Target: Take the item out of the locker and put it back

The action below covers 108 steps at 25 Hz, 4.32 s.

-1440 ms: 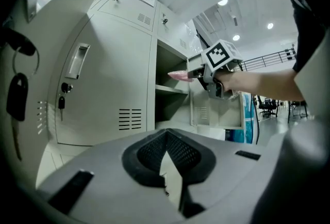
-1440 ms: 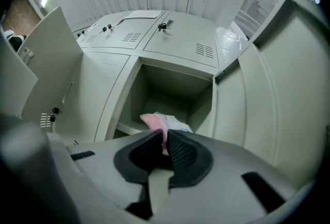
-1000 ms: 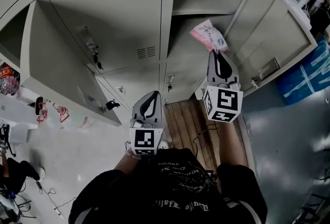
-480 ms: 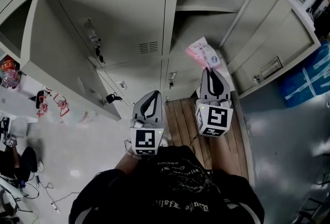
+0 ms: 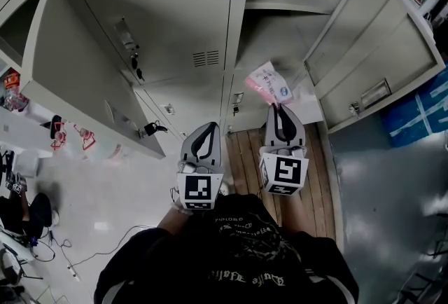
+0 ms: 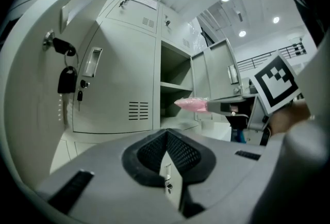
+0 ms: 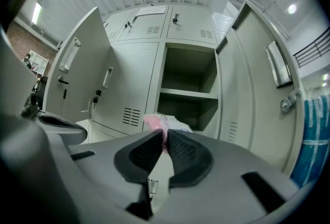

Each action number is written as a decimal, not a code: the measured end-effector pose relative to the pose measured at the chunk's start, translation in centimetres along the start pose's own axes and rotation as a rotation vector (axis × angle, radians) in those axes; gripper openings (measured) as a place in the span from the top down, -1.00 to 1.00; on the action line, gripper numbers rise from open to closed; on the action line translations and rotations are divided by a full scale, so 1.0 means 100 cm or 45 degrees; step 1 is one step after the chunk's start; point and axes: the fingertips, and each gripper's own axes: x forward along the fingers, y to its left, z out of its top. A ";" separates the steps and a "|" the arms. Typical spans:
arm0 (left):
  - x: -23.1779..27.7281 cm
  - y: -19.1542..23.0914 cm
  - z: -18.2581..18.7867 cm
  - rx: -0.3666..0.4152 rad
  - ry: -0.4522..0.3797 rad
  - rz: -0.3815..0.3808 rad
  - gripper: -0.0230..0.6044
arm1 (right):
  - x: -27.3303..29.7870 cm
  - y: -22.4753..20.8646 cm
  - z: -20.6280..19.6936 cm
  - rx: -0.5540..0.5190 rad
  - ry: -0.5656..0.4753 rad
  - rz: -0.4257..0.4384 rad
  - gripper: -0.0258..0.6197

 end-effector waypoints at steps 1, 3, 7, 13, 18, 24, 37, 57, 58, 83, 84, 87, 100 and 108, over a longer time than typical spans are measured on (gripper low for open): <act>0.000 0.000 0.000 0.002 -0.002 0.003 0.90 | 0.000 0.002 -0.001 0.001 0.000 0.008 0.83; -0.001 0.000 0.000 0.009 -0.008 0.008 0.90 | -0.001 0.004 -0.002 0.003 -0.006 0.027 0.83; -0.005 -0.007 -0.004 -0.009 0.012 0.002 0.90 | -0.005 0.010 -0.005 0.010 -0.009 0.057 0.83; -0.014 -0.009 -0.003 0.003 0.000 -0.005 0.90 | -0.010 0.024 -0.005 0.005 -0.013 0.093 0.83; -0.027 -0.004 -0.005 -0.008 0.011 -0.008 0.90 | -0.018 0.041 -0.007 0.011 0.009 0.110 0.83; -0.056 -0.005 -0.007 0.021 0.008 -0.095 0.90 | -0.038 0.063 -0.009 0.013 0.016 0.083 0.83; -0.155 0.049 -0.001 0.004 -0.018 -0.111 0.90 | -0.101 0.153 0.009 -0.017 0.003 0.029 0.83; -0.230 0.143 -0.012 -0.025 -0.027 0.046 0.90 | -0.163 0.232 0.032 0.004 -0.015 -0.003 0.83; -0.233 0.147 -0.012 -0.026 -0.026 0.053 0.90 | -0.167 0.235 0.034 0.009 -0.015 0.008 0.83; -0.297 0.245 -0.028 -0.051 -0.006 0.385 0.90 | -0.144 0.366 0.071 -0.010 -0.121 0.444 0.84; -0.298 0.248 -0.028 -0.050 -0.002 0.394 0.90 | -0.139 0.370 0.071 -0.015 -0.121 0.458 0.84; -0.303 0.257 -0.030 -0.049 0.005 0.423 0.90 | -0.124 0.383 0.076 -0.014 -0.132 0.500 0.84; -0.304 0.297 -0.032 -0.064 0.013 0.541 0.90 | -0.046 0.421 0.095 -0.013 -0.168 0.589 0.84; -0.299 0.320 -0.032 -0.070 0.008 0.622 0.90 | 0.006 0.439 0.100 -0.020 -0.165 0.614 0.84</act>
